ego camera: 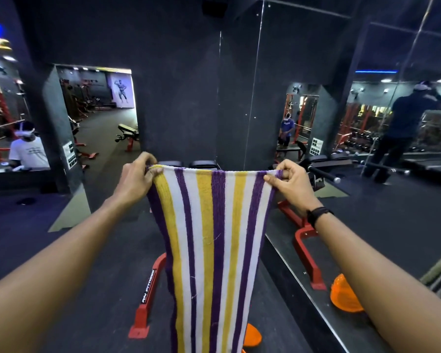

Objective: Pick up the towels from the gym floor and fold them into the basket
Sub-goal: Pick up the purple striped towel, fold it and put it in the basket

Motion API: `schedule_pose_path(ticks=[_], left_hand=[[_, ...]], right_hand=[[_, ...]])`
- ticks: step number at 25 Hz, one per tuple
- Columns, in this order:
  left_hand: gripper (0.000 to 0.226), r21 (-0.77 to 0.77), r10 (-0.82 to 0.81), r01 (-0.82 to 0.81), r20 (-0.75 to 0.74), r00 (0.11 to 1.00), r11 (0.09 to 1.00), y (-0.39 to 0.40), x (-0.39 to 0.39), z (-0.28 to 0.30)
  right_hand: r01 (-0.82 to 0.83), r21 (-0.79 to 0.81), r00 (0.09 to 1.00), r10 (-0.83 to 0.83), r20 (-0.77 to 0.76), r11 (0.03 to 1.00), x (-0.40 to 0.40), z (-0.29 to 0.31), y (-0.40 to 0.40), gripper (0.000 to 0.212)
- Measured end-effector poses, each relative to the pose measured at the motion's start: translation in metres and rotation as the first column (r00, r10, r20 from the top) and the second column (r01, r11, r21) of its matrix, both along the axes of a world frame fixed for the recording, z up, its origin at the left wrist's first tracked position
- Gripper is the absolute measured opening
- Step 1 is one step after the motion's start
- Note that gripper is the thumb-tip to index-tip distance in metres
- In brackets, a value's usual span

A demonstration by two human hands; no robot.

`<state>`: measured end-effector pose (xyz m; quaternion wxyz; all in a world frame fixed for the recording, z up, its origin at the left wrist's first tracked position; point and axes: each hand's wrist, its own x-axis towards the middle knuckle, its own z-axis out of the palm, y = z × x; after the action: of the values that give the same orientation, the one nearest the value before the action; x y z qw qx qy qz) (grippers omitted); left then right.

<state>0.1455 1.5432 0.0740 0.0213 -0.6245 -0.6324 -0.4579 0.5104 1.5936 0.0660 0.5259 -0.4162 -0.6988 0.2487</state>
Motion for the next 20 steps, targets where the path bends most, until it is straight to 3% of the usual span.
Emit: schedule_pose_path(ticks=[2,5,7,8,9,10,11,12,13,14,15,17,20], left_hand=[[0.023,-0.049,0.045,-0.05,-0.098,0.994,0.998,0.001,-0.003,0.001],[0.033,-0.24,-0.067,0.028,-0.158,0.985,0.97,0.007,-0.009,-0.011],[0.042,-0.49,-0.262,0.175,-0.116,0.958,0.854,0.007,-0.006,-0.015],[0.044,-0.552,-0.346,0.285,-0.007,0.938,0.784,0.006,0.0,-0.011],[0.044,-0.49,-0.386,0.417,0.169,0.907,0.766,0.003,0.009,-0.005],[0.042,-0.32,-0.373,0.505,0.394,0.84,0.802,-0.001,0.019,0.002],[0.039,-0.11,-0.357,0.528,0.62,0.699,0.842,-0.004,0.027,0.007],[0.041,0.015,-0.382,0.562,0.749,0.542,0.827,-0.005,0.031,0.009],[0.05,0.02,-0.394,0.635,0.799,0.454,0.772,-0.012,0.038,0.002],[0.062,-0.064,-0.392,0.702,0.791,0.469,0.71,-0.019,0.042,-0.013],[0.064,-0.185,-0.376,0.714,0.747,0.548,0.675,-0.029,0.047,-0.026],[0.045,-0.344,-0.273,0.655,0.707,0.652,0.673,-0.035,0.048,-0.046],[0.021,-0.466,-0.113,0.591,0.715,0.69,0.659,-0.031,0.034,-0.035]], right_hand=[[-0.016,-0.068,1.0,0.016,-0.003,0.998,0.004,0.001,0.001,0.027],[-0.097,-0.235,0.99,0.118,0.077,0.967,0.009,-0.001,-0.011,0.015],[-0.149,-0.377,0.947,0.241,0.212,0.914,0.011,0.002,-0.017,0.009],[-0.165,-0.413,0.927,0.284,0.246,0.896,0.011,0.007,-0.018,0.011],[-0.18,-0.412,0.932,0.289,0.22,0.893,0.011,0.015,-0.018,0.015],[-0.219,-0.376,0.957,0.273,0.096,0.9,0.011,0.023,-0.016,0.02],[-0.289,-0.349,0.957,0.274,-0.091,0.892,0.011,0.03,-0.013,0.026],[-0.347,-0.366,0.936,0.298,-0.187,0.864,0.011,0.032,-0.011,0.033],[-0.371,-0.434,0.929,0.332,-0.166,0.821,0.008,0.025,-0.015,0.038],[-0.35,-0.526,0.926,0.371,-0.071,0.775,0.003,0.011,-0.018,0.034],[-0.312,-0.575,0.927,0.375,-0.01,0.756,0.001,-0.005,-0.02,0.024],[-0.301,-0.6,0.941,0.333,-0.062,0.741,0.001,-0.033,-0.023,0.011],[-0.298,-0.654,0.935,0.351,-0.052,0.696,0.014,-0.044,-0.016,0.055]])
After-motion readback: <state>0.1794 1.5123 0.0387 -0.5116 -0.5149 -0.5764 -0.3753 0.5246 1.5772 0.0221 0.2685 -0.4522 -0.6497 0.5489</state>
